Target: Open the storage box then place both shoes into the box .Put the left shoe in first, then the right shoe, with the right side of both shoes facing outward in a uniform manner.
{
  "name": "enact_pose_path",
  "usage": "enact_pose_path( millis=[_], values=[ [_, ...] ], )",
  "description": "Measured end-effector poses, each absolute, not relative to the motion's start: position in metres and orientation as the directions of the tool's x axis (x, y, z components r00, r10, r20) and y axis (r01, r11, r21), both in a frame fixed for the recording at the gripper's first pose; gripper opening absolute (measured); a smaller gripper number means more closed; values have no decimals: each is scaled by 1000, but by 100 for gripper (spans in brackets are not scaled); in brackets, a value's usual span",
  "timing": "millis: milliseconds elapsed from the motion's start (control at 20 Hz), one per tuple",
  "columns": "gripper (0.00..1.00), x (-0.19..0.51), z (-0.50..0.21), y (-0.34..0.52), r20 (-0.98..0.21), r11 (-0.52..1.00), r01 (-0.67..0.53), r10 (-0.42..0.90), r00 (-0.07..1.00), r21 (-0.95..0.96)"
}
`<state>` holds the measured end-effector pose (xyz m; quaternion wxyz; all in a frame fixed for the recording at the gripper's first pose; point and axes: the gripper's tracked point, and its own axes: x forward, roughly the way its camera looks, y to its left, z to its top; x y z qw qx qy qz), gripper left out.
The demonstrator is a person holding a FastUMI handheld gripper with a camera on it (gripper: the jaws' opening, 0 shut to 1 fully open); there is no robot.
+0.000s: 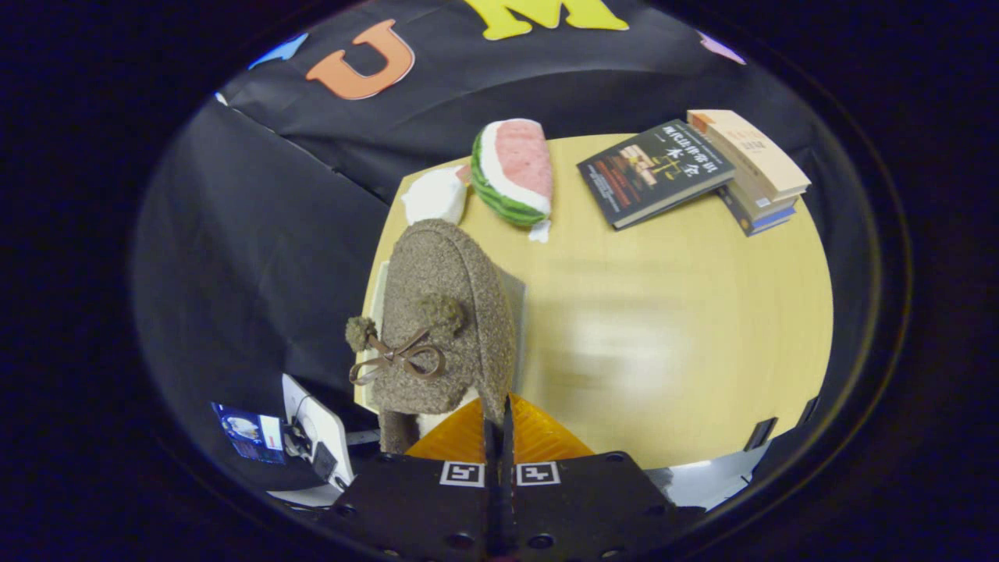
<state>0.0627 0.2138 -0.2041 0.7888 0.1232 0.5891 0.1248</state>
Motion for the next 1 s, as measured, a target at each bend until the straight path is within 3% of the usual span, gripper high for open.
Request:
enact_pose_path(
  millis=[400, 700, 1000],
  values=[
    [0, 80, -274, 315, -949, 973, 2, 226, 220, 232],
    [1, 101, -328, 303, -969, 996, 56, 48, 241, 63],
    [1, 109, -363, 293, -980, 989, 146, -60, 190, -32]
  ],
)
